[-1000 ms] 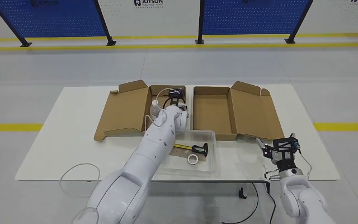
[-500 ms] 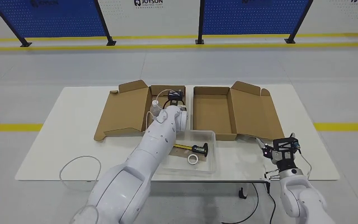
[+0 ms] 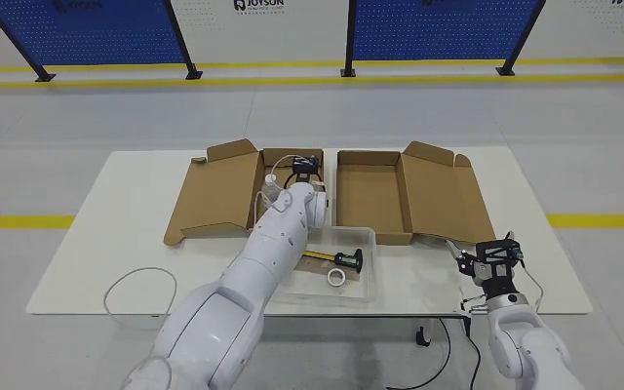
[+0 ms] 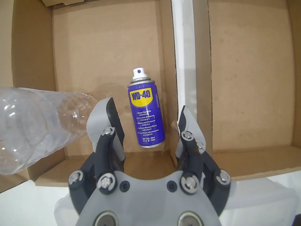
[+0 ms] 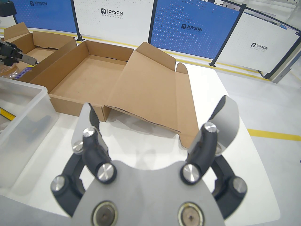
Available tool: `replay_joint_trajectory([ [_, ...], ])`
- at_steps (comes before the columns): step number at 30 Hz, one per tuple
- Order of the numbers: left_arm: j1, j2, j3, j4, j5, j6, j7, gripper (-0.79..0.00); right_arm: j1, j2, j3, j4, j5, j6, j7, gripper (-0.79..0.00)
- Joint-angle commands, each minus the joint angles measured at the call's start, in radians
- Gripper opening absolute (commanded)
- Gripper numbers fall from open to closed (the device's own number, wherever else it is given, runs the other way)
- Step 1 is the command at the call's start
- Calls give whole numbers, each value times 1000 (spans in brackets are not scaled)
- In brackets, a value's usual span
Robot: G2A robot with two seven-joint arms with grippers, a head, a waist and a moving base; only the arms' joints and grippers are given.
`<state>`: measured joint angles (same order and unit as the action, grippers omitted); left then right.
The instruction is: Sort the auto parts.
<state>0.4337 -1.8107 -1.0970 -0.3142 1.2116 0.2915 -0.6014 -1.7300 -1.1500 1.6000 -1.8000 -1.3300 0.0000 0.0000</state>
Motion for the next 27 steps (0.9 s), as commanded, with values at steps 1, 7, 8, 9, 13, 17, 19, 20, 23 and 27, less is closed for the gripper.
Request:
replay_joint_trajectory([
  [1, -5, 0, -2, -9, -6, 5, 9, -139, 0, 0, 0, 0, 0, 0, 0, 0],
  [7, -13, 2, -15, -73, -29, 10, 27, 0, 0, 0, 0, 0, 0, 0, 0, 0],
  [8, -11, 3, -17, -92, -31, 10, 29, 0, 0, 0, 0, 0, 0, 0, 0, 0],
  [9, -8, 4, -18, -113, -32, 11, 25, 0, 0, 0, 0, 0, 0, 0, 0, 0],
  [13, 27, 15, -23, -232, -10, 19, 11, 0, 0, 0, 0, 0, 0, 0, 0, 0],
  [17, 102, 35, -30, -408, 49, 41, -42, 0, 0, 0, 0, 0, 0, 0, 0, 0],
  [19, 154, 48, -41, -522, 78, 46, -90, 0, 0, 0, 0, 0, 0, 0, 0, 0],
  [20, 182, 55, -47, -582, 98, 48, -119, 0, 0, 0, 0, 0, 0, 0, 0, 0],
  [23, 274, 74, -66, -771, 137, 20, -216, 0, 0, 0, 0, 0, 0, 0, 0, 0],
  [27, 385, 97, -76, -988, 214, -48, -341, 0, 0, 0, 0, 0, 0, 0, 0, 0],
])
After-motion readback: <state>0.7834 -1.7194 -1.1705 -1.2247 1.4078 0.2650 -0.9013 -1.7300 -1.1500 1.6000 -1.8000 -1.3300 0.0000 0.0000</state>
